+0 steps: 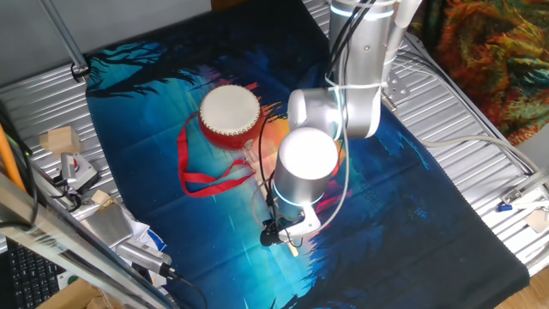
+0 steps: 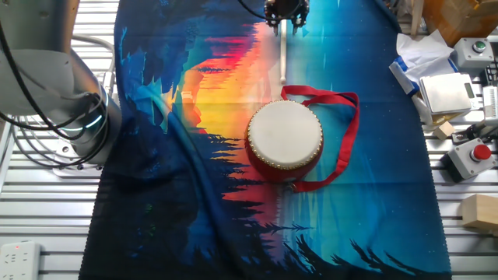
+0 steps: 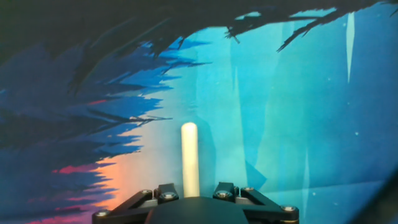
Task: Play the drum
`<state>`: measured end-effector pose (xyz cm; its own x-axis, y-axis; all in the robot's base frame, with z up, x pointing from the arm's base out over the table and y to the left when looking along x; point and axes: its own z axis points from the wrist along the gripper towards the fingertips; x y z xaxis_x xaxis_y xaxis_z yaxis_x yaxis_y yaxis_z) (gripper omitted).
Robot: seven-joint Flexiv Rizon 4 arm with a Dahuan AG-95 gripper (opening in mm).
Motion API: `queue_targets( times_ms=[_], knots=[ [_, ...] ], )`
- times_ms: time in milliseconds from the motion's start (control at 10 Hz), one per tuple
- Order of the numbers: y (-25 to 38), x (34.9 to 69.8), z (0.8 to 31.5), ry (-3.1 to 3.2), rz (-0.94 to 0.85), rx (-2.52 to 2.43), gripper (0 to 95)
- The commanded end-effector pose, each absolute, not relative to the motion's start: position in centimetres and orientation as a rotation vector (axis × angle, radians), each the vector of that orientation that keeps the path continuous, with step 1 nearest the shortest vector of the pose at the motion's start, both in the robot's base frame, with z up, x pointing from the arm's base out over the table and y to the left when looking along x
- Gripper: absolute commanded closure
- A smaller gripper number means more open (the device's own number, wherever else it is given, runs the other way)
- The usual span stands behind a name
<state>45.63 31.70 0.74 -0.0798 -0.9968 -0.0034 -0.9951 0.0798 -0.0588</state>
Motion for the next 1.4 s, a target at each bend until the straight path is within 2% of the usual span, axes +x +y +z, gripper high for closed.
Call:
queue_targets(
  times_ms=[100,700,1400],
  knots=[
    [31.7,45.6,0.8,2.271,-0.088,-2.081,95.0],
    [31.8,45.6,1.5,2.269,-0.098,-2.079,95.0],
    [32.2,44.8,7.7,2.318,-0.092,-2.041,95.0]
  ],
)
